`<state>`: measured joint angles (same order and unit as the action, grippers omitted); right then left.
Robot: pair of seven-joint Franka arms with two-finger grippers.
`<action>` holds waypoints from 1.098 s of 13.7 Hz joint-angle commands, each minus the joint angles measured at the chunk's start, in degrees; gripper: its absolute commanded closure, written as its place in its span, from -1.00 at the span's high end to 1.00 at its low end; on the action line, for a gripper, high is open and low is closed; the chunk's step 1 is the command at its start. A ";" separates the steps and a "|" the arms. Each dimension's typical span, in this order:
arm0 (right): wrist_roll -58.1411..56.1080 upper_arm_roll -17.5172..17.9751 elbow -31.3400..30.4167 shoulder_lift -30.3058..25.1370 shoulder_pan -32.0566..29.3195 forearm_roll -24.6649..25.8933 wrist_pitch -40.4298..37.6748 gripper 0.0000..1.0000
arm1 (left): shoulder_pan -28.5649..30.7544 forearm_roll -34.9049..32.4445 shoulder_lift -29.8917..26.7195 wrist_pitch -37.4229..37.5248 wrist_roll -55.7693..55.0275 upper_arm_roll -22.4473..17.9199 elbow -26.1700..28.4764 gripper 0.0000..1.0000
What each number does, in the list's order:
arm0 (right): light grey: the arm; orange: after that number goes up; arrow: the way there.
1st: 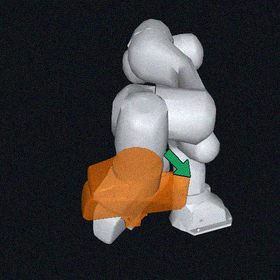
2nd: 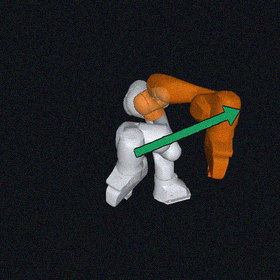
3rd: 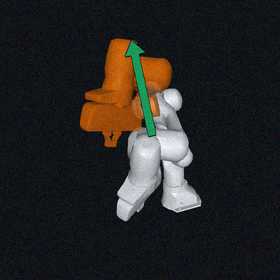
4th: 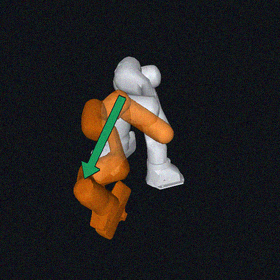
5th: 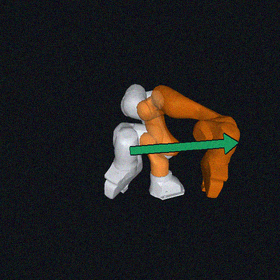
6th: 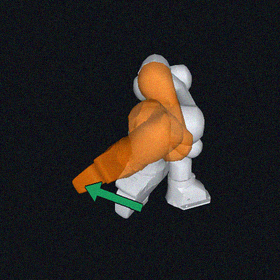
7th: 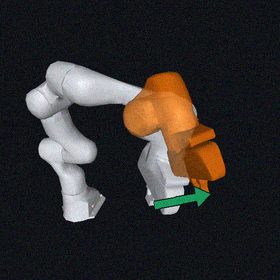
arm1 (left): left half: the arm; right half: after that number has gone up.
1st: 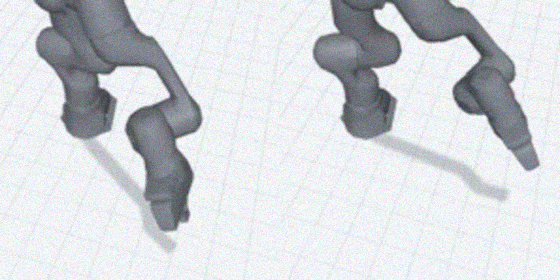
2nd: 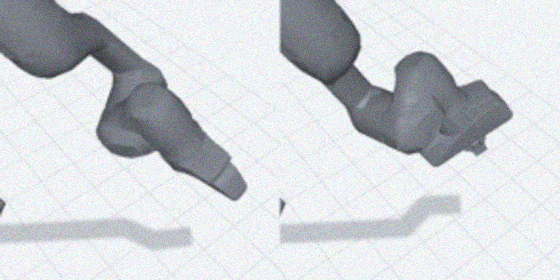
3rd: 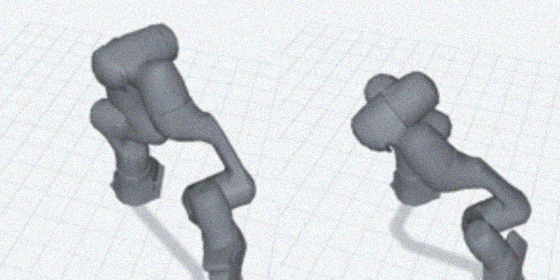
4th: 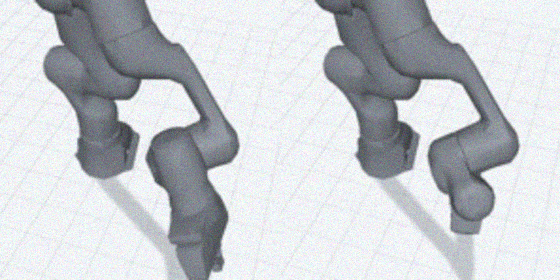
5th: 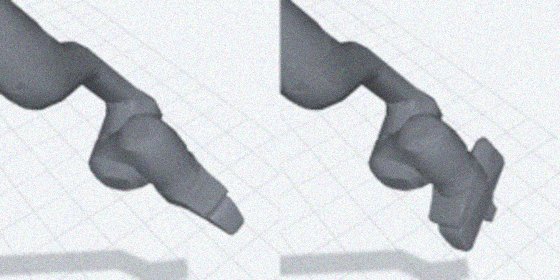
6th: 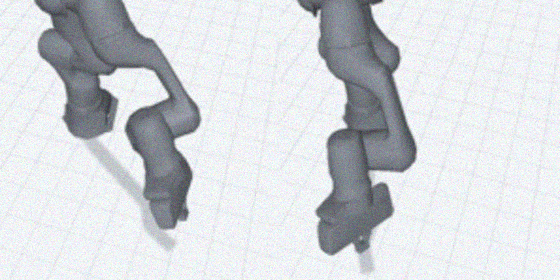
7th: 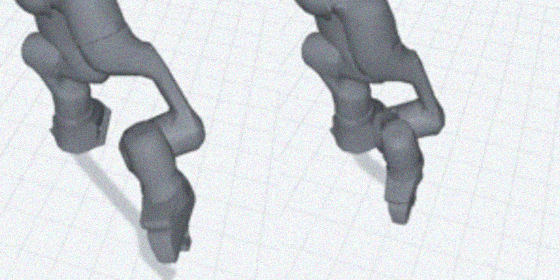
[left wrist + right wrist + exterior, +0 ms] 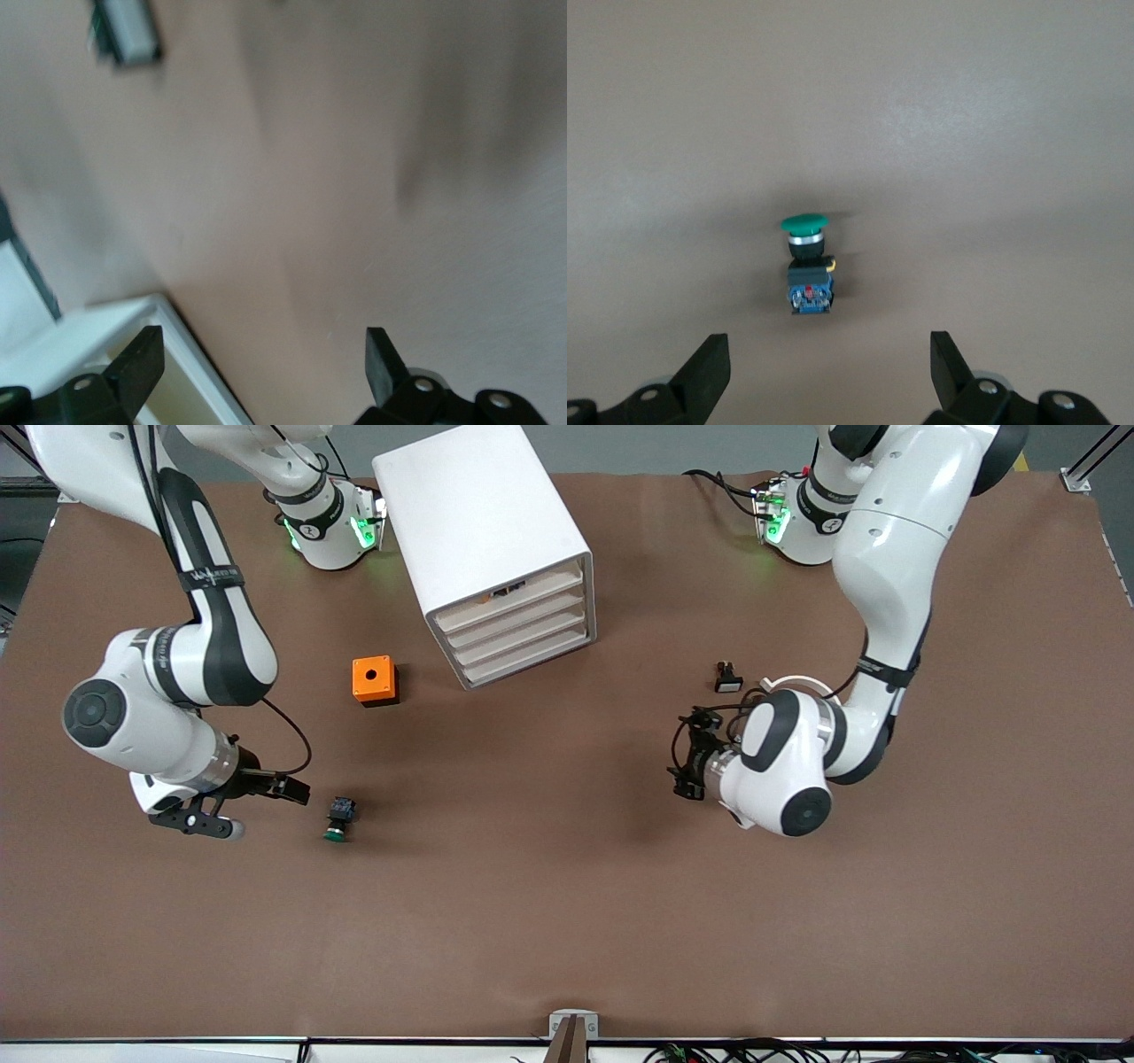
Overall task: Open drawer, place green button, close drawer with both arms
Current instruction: 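Grasp the button with the right gripper while the left gripper reaches the drawer, then open the drawer with the left gripper while the right gripper lifts the button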
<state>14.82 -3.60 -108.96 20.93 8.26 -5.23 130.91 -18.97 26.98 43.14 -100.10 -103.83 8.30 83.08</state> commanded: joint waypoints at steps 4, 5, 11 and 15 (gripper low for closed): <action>8.36 -0.36 -2.75 4.47 3.77 0.22 7.16 1.00 | -7.73 19.14 2.73 0.35 -14.79 -0.48 -1.08 0.53; 9.86 -0.45 -2.66 4.82 4.48 0.31 7.25 1.00 | -8.27 21.68 3.52 0.26 -17.60 -0.48 -1.17 0.08; 10.93 -1.23 -2.14 8.07 4.93 2.15 9.19 0.96 | -11.35 27.06 5.02 -0.09 -22.80 -0.48 -1.08 -0.08; 11.80 -1.77 -1.52 9.92 5.10 2.51 9.54 0.95 | -15.04 27.95 7.65 -0.09 -26.41 -0.48 -1.17 -0.04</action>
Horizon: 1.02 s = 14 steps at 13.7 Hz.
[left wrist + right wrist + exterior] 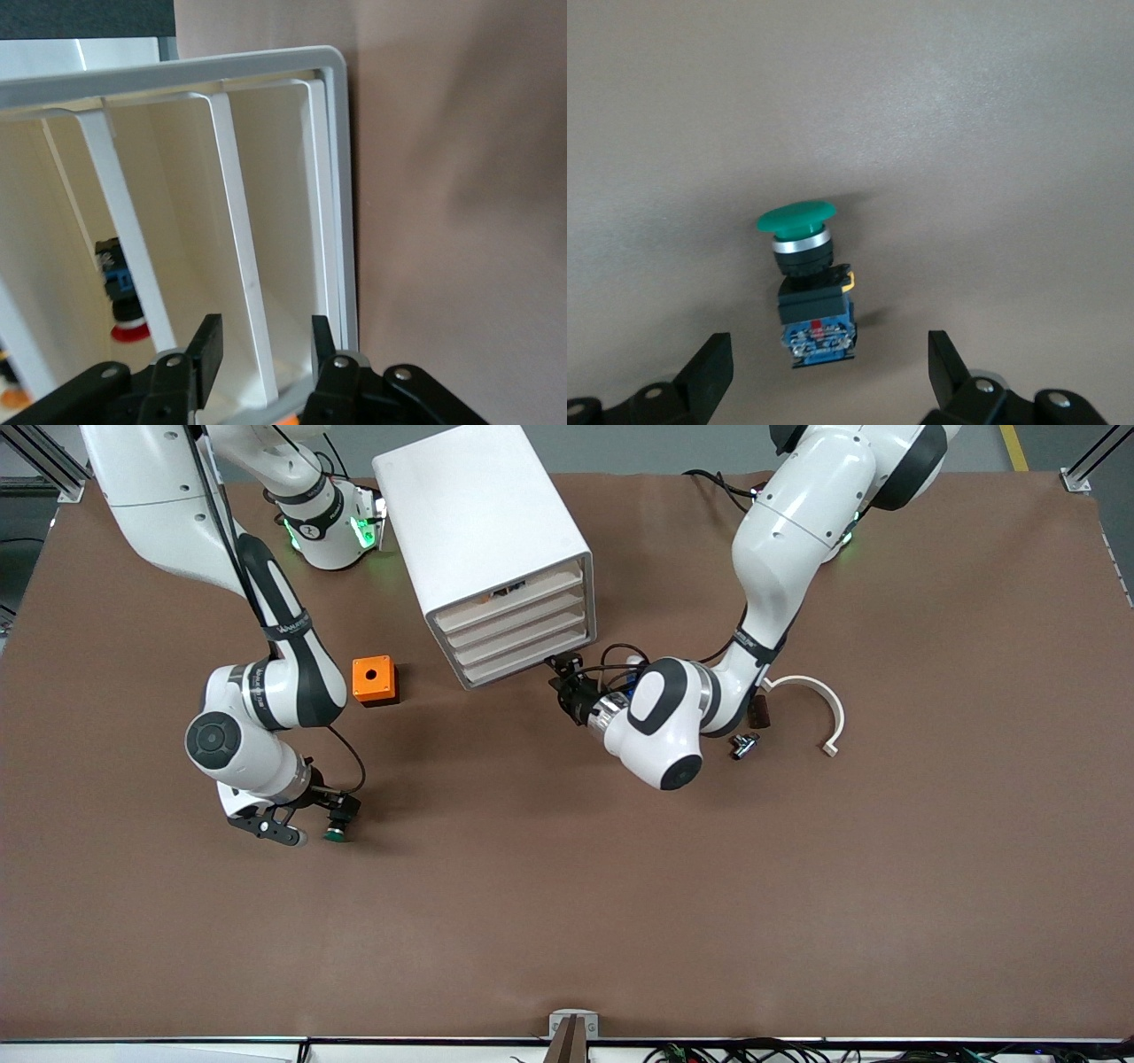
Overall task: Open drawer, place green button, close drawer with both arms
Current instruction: 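Open the drawer with the left gripper while the right gripper lifts the button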
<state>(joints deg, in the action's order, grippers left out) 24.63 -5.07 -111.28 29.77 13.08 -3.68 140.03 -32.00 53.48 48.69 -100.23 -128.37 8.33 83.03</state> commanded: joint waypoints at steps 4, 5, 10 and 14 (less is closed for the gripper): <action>4.90 -0.20 0.72 2.57 1.06 0.96 2.17 0.95 | -3.33 4.35 2.81 0.04 -4.33 -0.51 -1.20 -0.04; 4.91 -0.29 0.72 2.75 1.24 1.05 2.17 0.95 | -4.03 4.79 2.81 0.04 -4.78 -0.42 -1.11 -0.04; 4.73 -0.20 0.81 3.10 1.25 1.40 2.26 0.52 | -6.85 5.76 4.39 -0.14 -4.78 -0.51 -1.11 -0.05; 4.64 -0.11 0.81 3.10 1.33 1.40 2.08 -0.35 | -7.72 7.52 5.44 -3.73 -4.69 -0.51 -1.20 -0.47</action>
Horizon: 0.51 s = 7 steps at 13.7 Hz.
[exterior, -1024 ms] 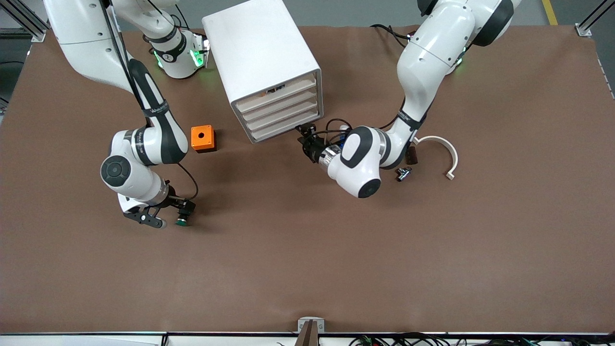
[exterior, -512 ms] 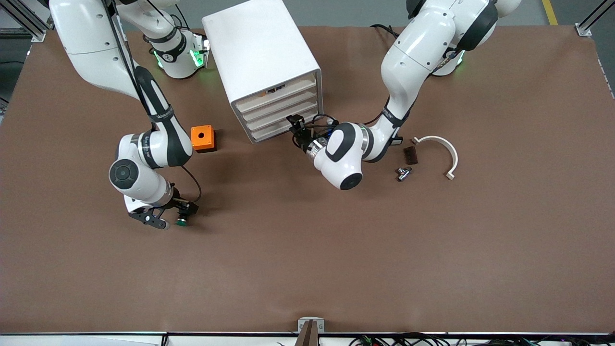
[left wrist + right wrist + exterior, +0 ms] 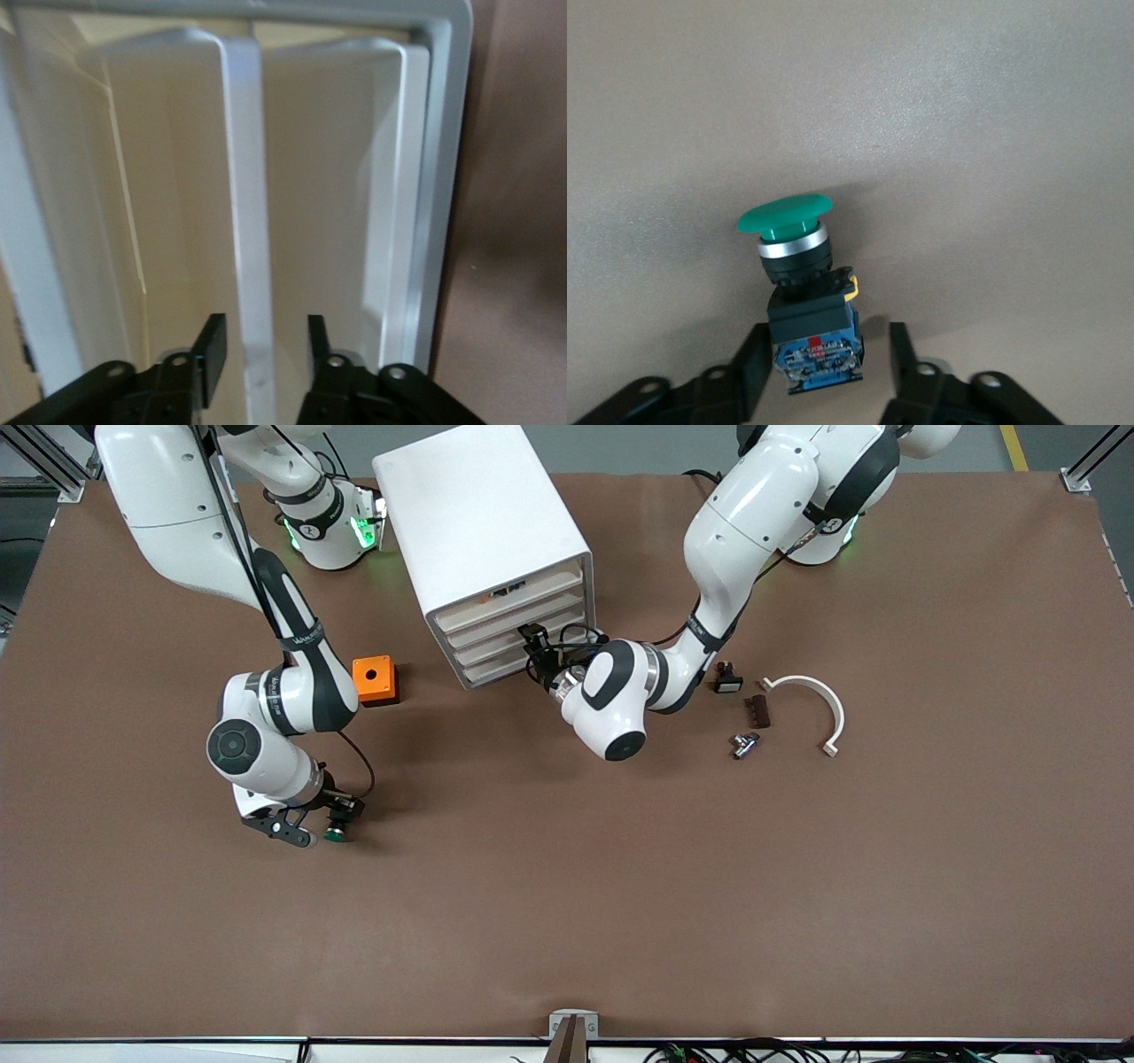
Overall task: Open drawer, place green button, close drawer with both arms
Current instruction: 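Open the drawer with the left gripper while the right gripper lifts the button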
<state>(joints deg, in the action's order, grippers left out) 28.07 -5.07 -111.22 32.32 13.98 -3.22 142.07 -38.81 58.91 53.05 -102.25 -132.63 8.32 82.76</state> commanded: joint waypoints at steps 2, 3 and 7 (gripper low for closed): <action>1.55 -0.11 0.74 0.55 0.87 0.85 -0.04 -0.78 | -0.74 2.08 1.27 -2.60 0.18 -0.50 -1.02 -0.69; 1.64 -0.11 0.83 0.46 1.22 0.76 -0.22 -0.94 | -0.66 2.00 1.27 -2.69 0.44 -0.76 -1.10 -0.84; 1.38 -0.11 2.06 -1.81 1.32 0.76 -4.15 -1.00 | 4.26 2.08 1.18 -2.69 4.74 -1.20 -2.32 -1.00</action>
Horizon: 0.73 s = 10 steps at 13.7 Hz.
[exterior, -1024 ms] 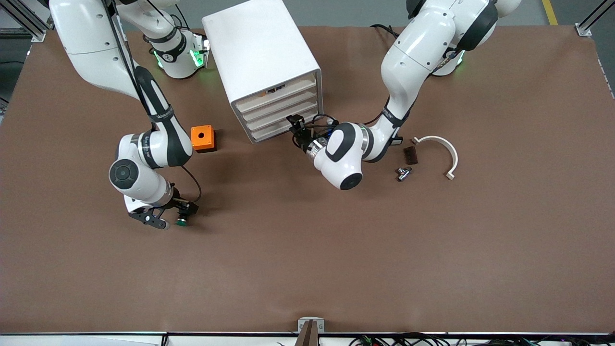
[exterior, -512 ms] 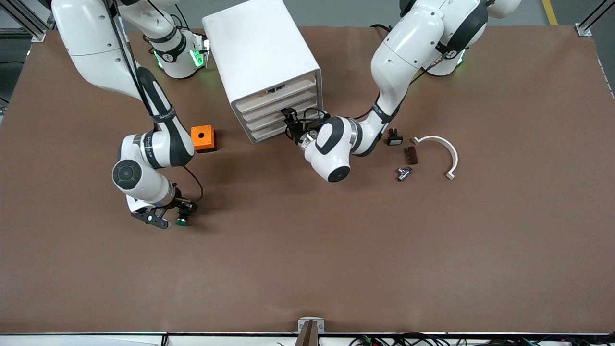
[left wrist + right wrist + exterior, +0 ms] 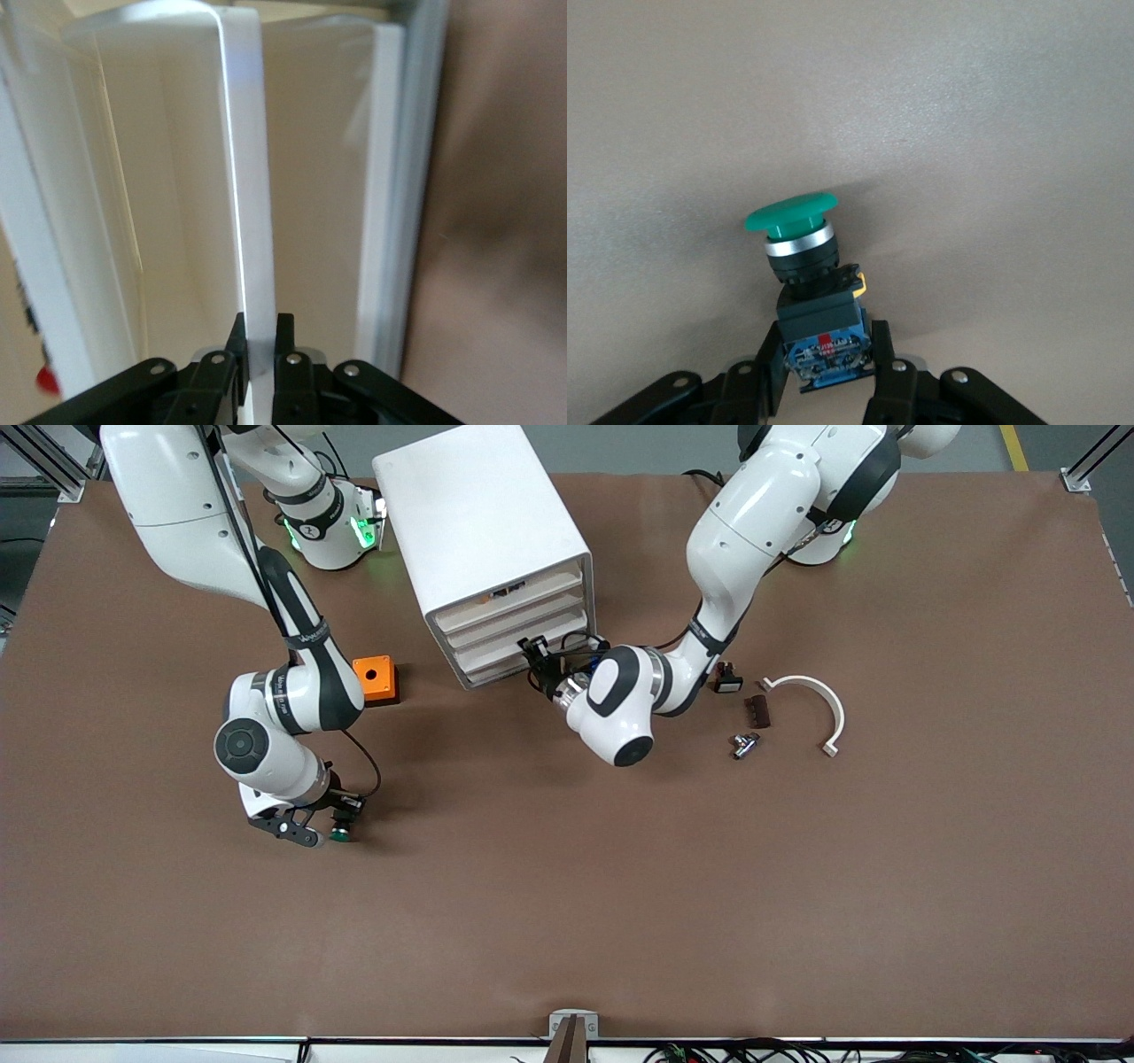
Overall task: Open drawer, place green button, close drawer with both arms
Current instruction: 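Open the drawer with the left gripper while the right gripper lifts the button, then carry the green button over the open drawer with the right gripper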
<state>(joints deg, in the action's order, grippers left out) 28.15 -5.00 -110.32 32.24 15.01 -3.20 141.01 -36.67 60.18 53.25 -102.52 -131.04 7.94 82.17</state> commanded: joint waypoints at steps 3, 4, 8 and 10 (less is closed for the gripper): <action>5.31 0.25 2.82 -5.86 0.81 0.66 -10.73 -1.00 | 5.80 0.82 1.16 -3.82 7.71 -0.82 -3.51 -0.99; 9.95 0.34 3.70 -7.01 2.47 0.57 -13.45 -1.00 | 6.95 0.90 1.07 -4.18 8.51 -0.82 -4.03 -0.99; 30.34 0.34 10.27 -10.18 11.87 0.22 -24.95 -1.00 | 8.28 0.99 0.63 -4.18 10.01 -0.82 -4.74 -0.12; 37.99 0.52 13.98 -10.79 15.73 -0.92 -30.86 -1.00 | 8.80 0.91 0.19 -4.09 9.93 -0.82 -4.74 0.56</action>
<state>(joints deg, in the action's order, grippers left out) 59.58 -4.13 -99.47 22.03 27.84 -3.40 114.48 -28.14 60.17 53.36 -106.26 -121.83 7.11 78.46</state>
